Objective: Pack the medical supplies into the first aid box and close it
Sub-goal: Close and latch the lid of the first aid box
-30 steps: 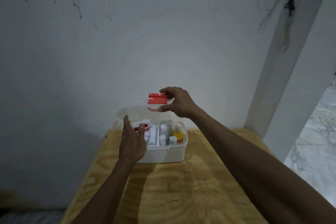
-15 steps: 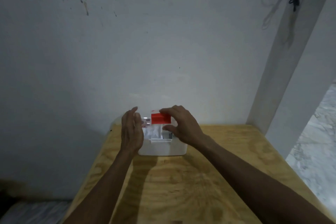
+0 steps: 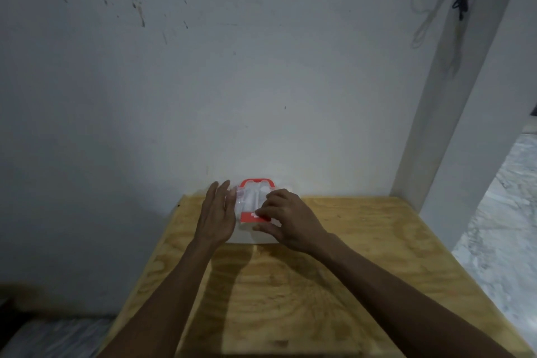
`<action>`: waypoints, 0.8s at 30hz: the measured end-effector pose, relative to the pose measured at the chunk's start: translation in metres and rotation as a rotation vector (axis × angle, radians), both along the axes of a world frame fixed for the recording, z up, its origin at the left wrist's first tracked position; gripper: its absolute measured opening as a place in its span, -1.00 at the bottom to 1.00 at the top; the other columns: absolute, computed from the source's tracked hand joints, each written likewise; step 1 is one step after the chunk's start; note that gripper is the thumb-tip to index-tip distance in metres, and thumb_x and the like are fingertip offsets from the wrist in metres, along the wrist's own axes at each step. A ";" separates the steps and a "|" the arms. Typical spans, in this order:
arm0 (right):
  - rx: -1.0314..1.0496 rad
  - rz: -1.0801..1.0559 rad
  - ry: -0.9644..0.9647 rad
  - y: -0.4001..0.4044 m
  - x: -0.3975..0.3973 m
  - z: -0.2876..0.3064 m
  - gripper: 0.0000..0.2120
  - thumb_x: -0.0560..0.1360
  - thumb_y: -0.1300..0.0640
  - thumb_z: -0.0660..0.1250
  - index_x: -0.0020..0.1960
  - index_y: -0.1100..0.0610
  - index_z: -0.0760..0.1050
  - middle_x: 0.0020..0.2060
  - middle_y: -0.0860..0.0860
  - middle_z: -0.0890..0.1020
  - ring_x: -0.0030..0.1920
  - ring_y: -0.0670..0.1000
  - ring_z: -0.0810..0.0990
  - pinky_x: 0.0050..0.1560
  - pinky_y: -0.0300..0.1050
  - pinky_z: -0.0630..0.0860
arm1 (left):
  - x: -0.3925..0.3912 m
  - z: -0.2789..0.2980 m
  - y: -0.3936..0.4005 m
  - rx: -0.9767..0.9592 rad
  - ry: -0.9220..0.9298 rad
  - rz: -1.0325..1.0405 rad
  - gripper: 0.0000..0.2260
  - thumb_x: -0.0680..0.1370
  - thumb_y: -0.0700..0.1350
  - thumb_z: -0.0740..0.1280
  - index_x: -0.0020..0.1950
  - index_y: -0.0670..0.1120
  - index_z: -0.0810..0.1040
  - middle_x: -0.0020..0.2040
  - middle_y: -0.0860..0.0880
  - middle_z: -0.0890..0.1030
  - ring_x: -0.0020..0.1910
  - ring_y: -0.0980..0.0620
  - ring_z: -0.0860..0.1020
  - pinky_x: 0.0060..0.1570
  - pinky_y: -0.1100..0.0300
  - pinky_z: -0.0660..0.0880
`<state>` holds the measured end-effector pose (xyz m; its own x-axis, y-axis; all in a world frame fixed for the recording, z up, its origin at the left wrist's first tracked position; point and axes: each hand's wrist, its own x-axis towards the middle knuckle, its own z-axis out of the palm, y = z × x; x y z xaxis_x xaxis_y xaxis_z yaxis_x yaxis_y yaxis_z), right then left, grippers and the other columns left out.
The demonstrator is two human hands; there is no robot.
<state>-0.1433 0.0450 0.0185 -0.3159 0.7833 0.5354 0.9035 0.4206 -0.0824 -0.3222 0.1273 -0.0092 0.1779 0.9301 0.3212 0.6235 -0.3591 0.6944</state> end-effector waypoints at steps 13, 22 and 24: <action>-0.165 -0.311 0.360 0.012 0.007 -0.027 -0.29 0.41 -0.39 0.27 0.46 -0.10 0.31 0.52 -0.04 0.28 0.54 0.09 0.12 0.49 0.19 0.11 | -0.006 -0.001 -0.008 0.045 0.025 -0.061 -0.44 0.54 0.33 -0.02 0.50 0.16 0.26 0.60 -0.05 0.08 0.54 -0.13 0.14 0.41 -0.15 0.23; -0.188 -0.299 0.548 0.010 0.004 -0.041 -0.28 0.39 -0.45 0.24 0.47 -0.22 0.23 0.57 -0.08 0.13 0.54 0.07 0.13 0.47 0.28 0.21 | -0.012 -0.010 -0.012 0.143 0.099 -0.194 -0.02 0.26 0.62 -0.05 0.52 0.06 0.20 0.58 -0.08 0.10 0.51 -0.02 0.19 0.37 0.15 0.17; -0.189 -0.302 0.562 0.010 0.003 -0.044 -0.26 0.37 -0.48 0.21 0.48 -0.22 0.21 0.57 -0.09 0.13 0.54 0.07 0.13 0.46 0.31 0.22 | -0.013 -0.013 -0.012 0.145 0.038 -0.267 0.04 0.26 0.62 -0.02 0.51 -0.07 0.23 0.55 -0.03 0.16 0.47 0.29 0.09 0.40 0.34 0.00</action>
